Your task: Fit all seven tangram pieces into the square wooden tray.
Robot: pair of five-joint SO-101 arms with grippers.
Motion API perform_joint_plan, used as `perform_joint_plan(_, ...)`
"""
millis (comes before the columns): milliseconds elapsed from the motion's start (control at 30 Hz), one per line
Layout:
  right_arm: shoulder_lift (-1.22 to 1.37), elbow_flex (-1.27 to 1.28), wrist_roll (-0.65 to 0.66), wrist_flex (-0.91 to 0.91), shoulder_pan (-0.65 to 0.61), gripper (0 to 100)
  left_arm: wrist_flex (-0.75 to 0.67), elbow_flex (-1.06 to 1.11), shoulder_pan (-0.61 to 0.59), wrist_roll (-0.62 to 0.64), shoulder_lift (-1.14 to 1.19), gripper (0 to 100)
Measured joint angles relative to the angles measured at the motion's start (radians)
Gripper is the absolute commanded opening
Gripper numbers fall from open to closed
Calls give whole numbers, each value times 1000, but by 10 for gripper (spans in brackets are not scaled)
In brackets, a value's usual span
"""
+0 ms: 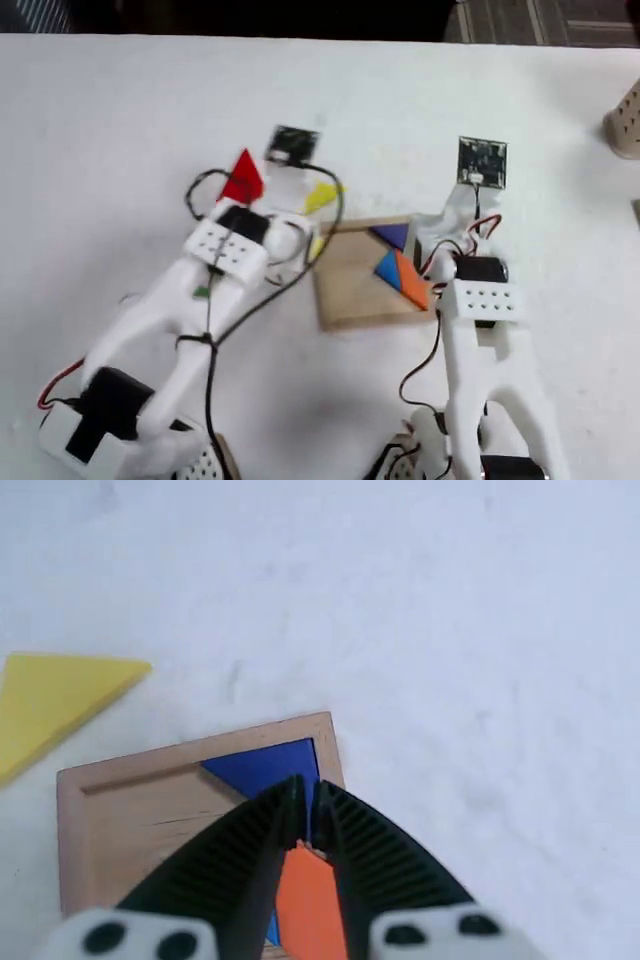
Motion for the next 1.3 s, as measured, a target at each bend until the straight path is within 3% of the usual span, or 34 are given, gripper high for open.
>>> perform_joint_plan(267,2,0,0,2,21,24,-161,-17,163,43,40,124)
perform_joint_plan(367,2,0,0,2,17,24,-209,-17,167,52,109,135)
perform_joint_plan(567,2,0,0,2,20,24,-229,-17,164,57,137,306)
perform_joint_plan(733,2,0,0,2,17,24,-229,-17,143,61,137,292)
perform_joint_plan(1100,2,0,0,2,18,20,-66,-11,-21,63,17,290)
perform_joint_plan(1300,2,0,0,20,6,19,-155,166,-199,64,-138,290)
